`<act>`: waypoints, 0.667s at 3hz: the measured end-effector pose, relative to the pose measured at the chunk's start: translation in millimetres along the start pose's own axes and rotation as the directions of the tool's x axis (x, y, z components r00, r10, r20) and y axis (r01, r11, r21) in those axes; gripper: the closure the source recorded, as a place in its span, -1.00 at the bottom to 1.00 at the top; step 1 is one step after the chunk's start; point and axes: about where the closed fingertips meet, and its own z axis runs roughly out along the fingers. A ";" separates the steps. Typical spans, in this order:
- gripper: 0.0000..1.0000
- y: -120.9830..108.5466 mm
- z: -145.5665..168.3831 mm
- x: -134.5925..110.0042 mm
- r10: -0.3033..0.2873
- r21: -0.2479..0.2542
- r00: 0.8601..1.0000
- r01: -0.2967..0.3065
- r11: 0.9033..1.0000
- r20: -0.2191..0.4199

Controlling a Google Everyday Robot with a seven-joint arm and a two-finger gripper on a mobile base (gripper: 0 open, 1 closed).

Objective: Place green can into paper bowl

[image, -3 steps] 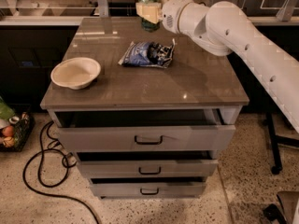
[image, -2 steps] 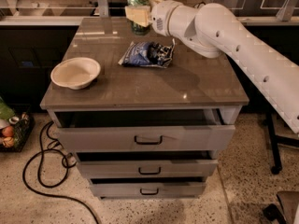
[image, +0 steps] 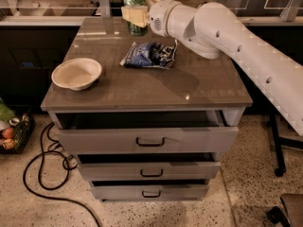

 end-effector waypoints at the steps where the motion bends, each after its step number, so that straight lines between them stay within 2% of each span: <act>1: 1.00 30.3 5.5 -9.6 0.014 -0.012 1.000 -0.014 1.000 0.000; 2: 1.00 59.5 12.0 -11.8 0.021 -0.022 1.000 -0.021 1.000 -0.006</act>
Offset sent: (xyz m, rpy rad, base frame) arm -0.0576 0.0788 0.0044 0.0058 0.0339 0.0284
